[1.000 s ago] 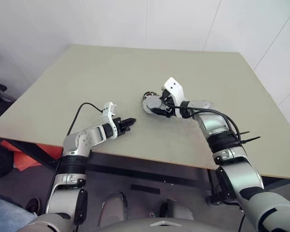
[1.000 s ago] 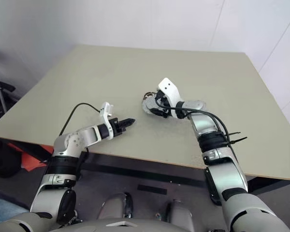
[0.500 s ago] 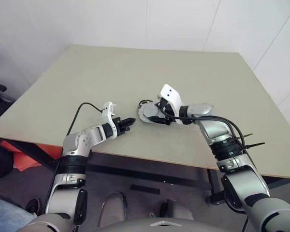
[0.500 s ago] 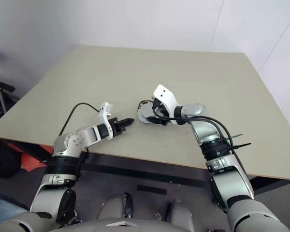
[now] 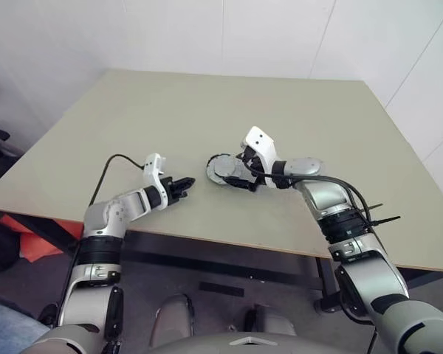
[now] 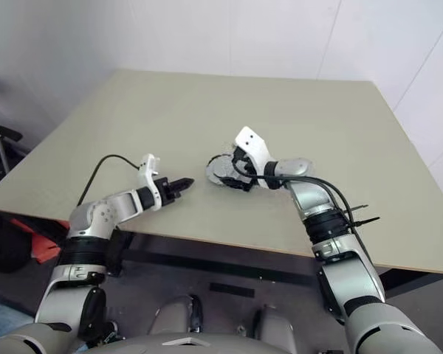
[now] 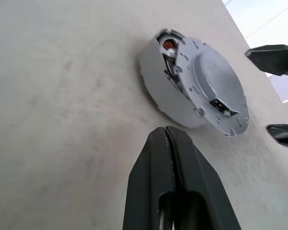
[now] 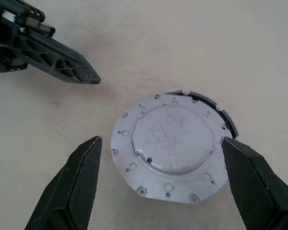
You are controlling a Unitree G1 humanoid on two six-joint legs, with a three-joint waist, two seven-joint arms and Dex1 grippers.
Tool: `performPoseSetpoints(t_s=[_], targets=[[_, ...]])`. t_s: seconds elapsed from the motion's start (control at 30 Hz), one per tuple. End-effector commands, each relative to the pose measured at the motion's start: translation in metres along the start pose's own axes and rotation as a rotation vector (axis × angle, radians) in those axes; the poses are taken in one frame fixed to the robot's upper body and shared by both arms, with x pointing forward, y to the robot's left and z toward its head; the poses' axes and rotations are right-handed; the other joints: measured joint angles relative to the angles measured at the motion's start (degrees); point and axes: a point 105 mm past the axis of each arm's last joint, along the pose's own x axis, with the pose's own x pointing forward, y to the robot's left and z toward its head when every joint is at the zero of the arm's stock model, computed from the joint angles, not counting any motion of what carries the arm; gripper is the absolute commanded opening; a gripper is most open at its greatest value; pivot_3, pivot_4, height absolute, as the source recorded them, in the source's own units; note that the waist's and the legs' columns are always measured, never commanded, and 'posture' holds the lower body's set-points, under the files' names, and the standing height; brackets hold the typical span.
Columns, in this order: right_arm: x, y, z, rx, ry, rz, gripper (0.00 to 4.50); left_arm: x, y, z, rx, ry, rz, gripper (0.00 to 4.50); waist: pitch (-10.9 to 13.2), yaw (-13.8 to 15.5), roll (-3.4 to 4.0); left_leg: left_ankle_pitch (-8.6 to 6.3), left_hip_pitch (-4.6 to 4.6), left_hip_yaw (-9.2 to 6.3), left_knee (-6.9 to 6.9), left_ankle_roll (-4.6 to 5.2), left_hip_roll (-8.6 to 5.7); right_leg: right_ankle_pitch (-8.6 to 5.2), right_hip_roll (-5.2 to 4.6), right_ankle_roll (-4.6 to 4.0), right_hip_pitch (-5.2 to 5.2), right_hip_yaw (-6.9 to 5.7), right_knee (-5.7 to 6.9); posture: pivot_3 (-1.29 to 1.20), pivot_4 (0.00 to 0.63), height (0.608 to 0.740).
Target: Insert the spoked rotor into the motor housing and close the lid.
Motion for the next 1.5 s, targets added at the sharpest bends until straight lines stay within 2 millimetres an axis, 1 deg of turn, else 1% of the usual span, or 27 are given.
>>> performPoseSetpoints(t_s=[0.03, 0.1, 0.23, 0.33, 0.47, 0.6, 0.83, 1.07, 1.23, 1.37, 1.47, 1.5], targets=[[-0.001, 0.001, 0.031, 0.018, -0.107, 0.009, 4.47, -0.009, 0.003, 0.02, 0.03, -0.062, 0.001, 0.0, 0.0, 0.0, 0.0, 0.0, 0.01, 0.0, 0.0, 0.0, 0.0, 0.0, 0.0, 0.0, 0.01, 0.0, 0.0, 0.0, 0.0, 0.74], [0.004, -0.003, 0.029, 0.041, -0.103, -0.021, 4.47, -0.012, 0.007, 0.019, 0.028, -0.062, 0.013, 0.0, 0.0, -0.01, 0.0, 0.0, 0.03, 0.0, 0.0, 0.0, 0.0, 0.0, 0.0, 0.0, 0.02, 0.0, 0.0, 0.0, 0.0, 0.74], [0.015, -0.013, 0.012, 0.08, -0.068, -0.102, 4.47, -0.015, 0.007, 0.016, 0.022, -0.062, 0.017, 0.0, -0.03, 0.01, -0.04, 0.02, 0.06, 0.0, 0.0, -0.04, -0.01, 0.0, 0.0, 0.0, 0.04, 0.0, 0.01, 0.0, 0.0, 0.74], [0.021, -0.022, 0.01, 0.075, -0.068, -0.16, 4.47, -0.016, 0.007, 0.011, 0.018, -0.056, 0.019, 0.0, -0.03, -0.01, -0.05, 0.03, 0.08, 0.0, 0.0, -0.05, -0.01, 0.0, -0.01, 0.0, 0.06, 0.01, 0.0, 0.0, 0.0, 0.74], [0.023, -0.021, 0.006, 0.053, -0.053, -0.157, 4.47, -0.016, 0.007, 0.011, 0.014, -0.057, 0.023, 0.0, -0.02, -0.03, -0.06, 0.03, 0.06, 0.0, -0.02, -0.06, 0.0, 0.0, 0.0, 0.0, 0.03, 0.01, 0.0, 0.0, 0.0, 0.74], [0.021, -0.021, 0.004, 0.05, -0.051, -0.153, 4.47, -0.018, 0.009, 0.012, 0.013, -0.062, 0.031, 0.0, -0.03, -0.1, -0.06, 0.03, 0.07, 0.0, -0.02, -0.06, 0.0, 0.0, 0.0, 0.0, 0.05, 0.01, 0.0, 0.0, 0.0, 0.74], [0.018, -0.008, 0.008, 0.037, -0.066, -0.107, 4.47, -0.017, 0.011, 0.011, 0.006, -0.061, 0.038, 0.0, -0.03, -0.07, -0.06, 0.03, 0.07, -0.01, -0.02, -0.06, 0.0, 0.0, 0.0, 0.0, 0.05, 0.01, 0.0, 0.0, 0.0, 0.74], [0.024, -0.006, -0.009, 0.076, -0.029, -0.129, 4.47, -0.015, 0.01, 0.01, 0.006, -0.057, 0.036, 0.0, -0.03, -0.12, -0.07, 0.04, 0.09, -0.01, -0.02, -0.08, 0.0, 0.0, 0.0, 0.01, 0.06, 0.01, 0.01, 0.0, 0.0, 0.74], [0.028, -0.008, -0.015, 0.086, -0.016, -0.141, 4.47, -0.015, 0.01, 0.01, 0.008, -0.054, 0.035, 0.0, -0.03, -0.12, -0.07, 0.05, 0.12, -0.01, -0.02, -0.09, -0.01, 0.0, 0.0, 0.01, 0.08, 0.01, 0.0, 0.0, 0.0, 0.74], [0.029, -0.01, -0.016, 0.089, -0.016, -0.149, 4.47, -0.015, 0.01, 0.01, 0.009, -0.055, 0.04, 0.0, -0.04, -0.15, -0.08, 0.05, 0.15, -0.01, -0.02, -0.09, 0.0, 0.0, 0.0, 0.01, 0.1, 0.01, 0.01, 0.0, 0.0, 0.74], [0.029, -0.012, -0.014, 0.088, -0.022, -0.158, 3.84, -0.015, 0.011, 0.01, 0.01, -0.056, 0.043, 0.0, -0.04, -0.17, -0.08, 0.05, 0.18, -0.01, -0.02, -0.09, 0.0, 0.0, 0.0, 0.01, 0.13, 0.01, 0.01, 0.0, 0.0, 0.74], [0.029, -0.013, -0.013, 0.085, -0.024, -0.16, 3.52, -0.015, 0.011, 0.01, 0.01, -0.056, 0.043, 0.0, -0.04, -0.18, -0.08, 0.05, 0.19, -0.01, -0.02, -0.09, 0.0, 0.0, 0.0, 0.01, 0.14, 0.01, 0.01, 0.0, 0.0, 0.74]])
